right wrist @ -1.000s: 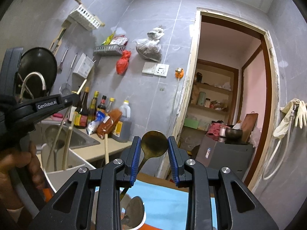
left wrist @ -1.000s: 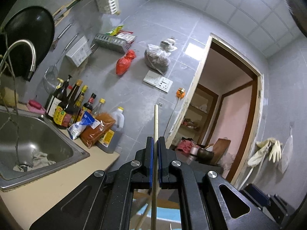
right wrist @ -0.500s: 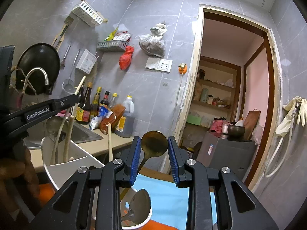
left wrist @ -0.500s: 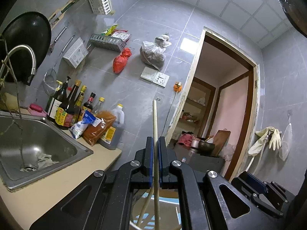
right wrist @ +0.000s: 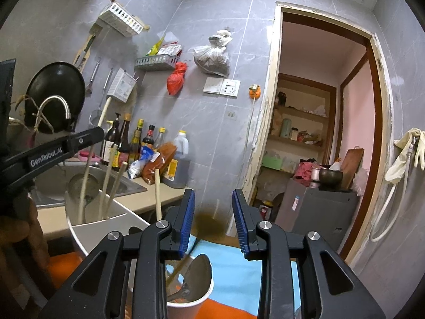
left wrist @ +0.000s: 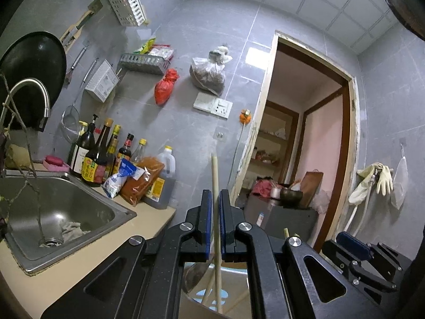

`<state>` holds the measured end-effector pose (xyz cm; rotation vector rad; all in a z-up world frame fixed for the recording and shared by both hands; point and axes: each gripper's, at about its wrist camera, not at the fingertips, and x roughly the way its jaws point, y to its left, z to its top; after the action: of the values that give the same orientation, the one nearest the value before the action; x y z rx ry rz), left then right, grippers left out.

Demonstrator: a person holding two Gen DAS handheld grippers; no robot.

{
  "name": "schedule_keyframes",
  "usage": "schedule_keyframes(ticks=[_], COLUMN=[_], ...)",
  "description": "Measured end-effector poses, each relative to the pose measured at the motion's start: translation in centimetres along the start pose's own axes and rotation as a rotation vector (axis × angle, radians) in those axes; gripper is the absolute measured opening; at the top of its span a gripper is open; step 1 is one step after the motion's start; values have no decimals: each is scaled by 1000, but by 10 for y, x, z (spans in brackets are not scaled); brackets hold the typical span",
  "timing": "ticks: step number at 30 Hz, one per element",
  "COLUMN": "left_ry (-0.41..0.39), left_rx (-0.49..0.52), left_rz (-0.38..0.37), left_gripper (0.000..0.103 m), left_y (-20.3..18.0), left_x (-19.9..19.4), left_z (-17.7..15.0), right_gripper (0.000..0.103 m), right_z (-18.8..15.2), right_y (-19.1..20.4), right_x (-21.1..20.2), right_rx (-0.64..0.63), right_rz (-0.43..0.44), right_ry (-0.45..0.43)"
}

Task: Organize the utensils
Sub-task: 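Lower the chopstick and gold spoon into the caddy and open both tools, then move both tools down toward the silver spoon and fork on the cloth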

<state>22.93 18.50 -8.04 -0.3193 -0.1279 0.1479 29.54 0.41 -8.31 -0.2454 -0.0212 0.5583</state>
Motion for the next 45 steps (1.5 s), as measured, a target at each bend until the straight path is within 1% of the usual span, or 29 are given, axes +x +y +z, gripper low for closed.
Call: schedule_keyframes(ticks=[2,6,7,9,11,12,14,15,16,17,18,20,21,23,24,25,26,30,36,40,45], left_ry=[13,41,51,71,84,92,110,119,133,146,156,183,193,226,239,254,270,318,380,434,475], left_rx=[6,4,1,-5,-10,-12,-12,-10,1,12,20,45,52,82,96,107,121,156,142,145,144], left_rz=[-2,-8,-12,-15,-22,-24,-30,-34,-35,-34,-33,-35,-37,-47,-50,-56,-62,-89,-129,-162,-212], left_gripper=[3,4,4,10,27,30,33,34,39,47,52,69,73,84,87,92,94,95,95,95,95], left_y=[0,-1,-1,-2,-4,-6,-11,-14,-19,-24,-27,-39,-44,-59,-65,-71,-79,-106,-140,-162,-185], left_x=[-2,-6,-7,-9,-11,-12,-13,-13,-15,-15,-15,-19,-20,-23,-24,-25,-27,-34,-45,-49,-47], left_z=[0,2,3,7,12,14,20,23,27,30,32,37,37,39,39,38,37,29,11,-7,-30], right_gripper=[32,35,37,44,52,53,62,64,68,71,74,82,84,90,92,99,103,103,103,103,103], right_z=[0,2,3,6,10,12,14,15,16,18,19,21,21,22,22,22,22,21,14,-1,-24], right_y=[0,-3,-4,-8,-15,-19,-27,-32,-37,-41,-48,-60,-68,-79,-87,-91,-99,-126,-159,-180,-200], right_x=[0,-2,-3,-5,-10,-11,-15,-18,-20,-23,-26,-31,-35,-41,-47,-50,-56,-77,-98,-112,-123], right_rx=[6,32,37,55,84,95,117,131,149,165,192,235,257,284,298,305,316,330,312,298,296], right_rz=[4,9,9,8,5,2,-4,-5,-4,-2,2,7,3,-4,-9,-11,-16,-44,-90,-128,-166], right_ry=[3,12,13,15,20,24,35,39,44,49,61,84,97,115,125,130,138,170,208,250,297])
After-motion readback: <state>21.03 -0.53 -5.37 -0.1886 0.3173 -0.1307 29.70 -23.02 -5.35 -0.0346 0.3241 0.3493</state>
